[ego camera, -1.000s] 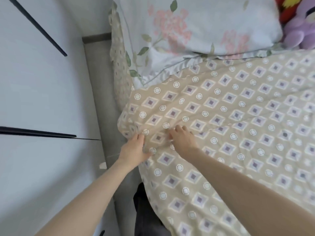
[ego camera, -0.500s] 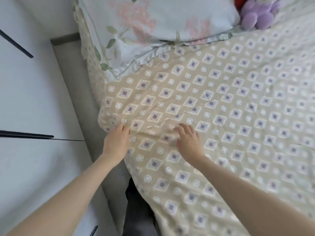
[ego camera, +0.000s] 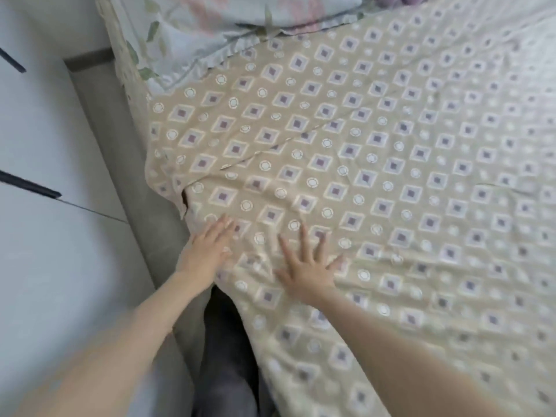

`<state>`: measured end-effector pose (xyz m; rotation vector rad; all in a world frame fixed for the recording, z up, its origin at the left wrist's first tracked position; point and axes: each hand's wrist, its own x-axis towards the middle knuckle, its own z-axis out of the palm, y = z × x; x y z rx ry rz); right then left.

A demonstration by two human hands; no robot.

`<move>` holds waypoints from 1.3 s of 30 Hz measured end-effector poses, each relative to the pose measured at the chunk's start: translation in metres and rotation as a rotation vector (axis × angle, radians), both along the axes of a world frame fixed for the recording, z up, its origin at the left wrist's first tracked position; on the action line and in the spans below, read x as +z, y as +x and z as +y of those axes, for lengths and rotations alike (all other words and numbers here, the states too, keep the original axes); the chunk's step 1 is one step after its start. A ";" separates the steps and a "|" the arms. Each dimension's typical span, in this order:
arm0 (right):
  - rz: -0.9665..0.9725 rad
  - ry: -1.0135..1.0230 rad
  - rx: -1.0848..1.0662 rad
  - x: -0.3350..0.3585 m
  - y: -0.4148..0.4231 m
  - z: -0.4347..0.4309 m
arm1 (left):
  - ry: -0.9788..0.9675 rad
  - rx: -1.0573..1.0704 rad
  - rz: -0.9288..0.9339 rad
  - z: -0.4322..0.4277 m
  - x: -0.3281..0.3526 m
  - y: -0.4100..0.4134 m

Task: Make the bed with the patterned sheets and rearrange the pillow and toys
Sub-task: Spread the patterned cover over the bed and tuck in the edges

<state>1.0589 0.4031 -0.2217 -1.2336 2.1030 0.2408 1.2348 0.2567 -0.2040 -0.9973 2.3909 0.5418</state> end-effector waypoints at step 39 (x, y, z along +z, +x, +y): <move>-0.019 0.115 -0.336 0.023 -0.045 0.372 | 0.077 -0.276 -0.020 0.329 0.028 -0.066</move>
